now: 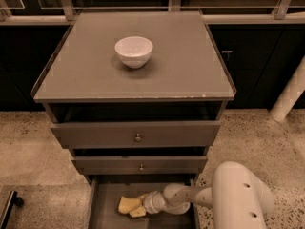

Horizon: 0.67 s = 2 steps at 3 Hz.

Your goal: Pick sponge from bottom drawer and place on counter

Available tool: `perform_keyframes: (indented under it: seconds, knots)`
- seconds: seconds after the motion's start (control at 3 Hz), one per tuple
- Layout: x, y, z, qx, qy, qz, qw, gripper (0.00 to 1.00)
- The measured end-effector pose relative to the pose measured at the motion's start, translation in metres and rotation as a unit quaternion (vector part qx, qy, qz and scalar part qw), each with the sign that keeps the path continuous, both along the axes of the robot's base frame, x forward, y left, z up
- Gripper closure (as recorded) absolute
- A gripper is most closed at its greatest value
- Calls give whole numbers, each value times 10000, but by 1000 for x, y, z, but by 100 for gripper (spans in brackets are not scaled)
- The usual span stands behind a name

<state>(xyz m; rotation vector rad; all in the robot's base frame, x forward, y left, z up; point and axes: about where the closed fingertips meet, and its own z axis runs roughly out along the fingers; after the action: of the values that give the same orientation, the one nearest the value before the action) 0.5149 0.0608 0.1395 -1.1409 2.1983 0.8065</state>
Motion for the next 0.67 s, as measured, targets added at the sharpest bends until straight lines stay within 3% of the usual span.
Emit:
perform_keyframes:
  seconds: [0.33, 0.67]
  knots:
    - [-28, -16, 39, 98, 367, 263, 9989, 100]
    - [-43, -37, 77, -186, 420, 136, 9989, 100]
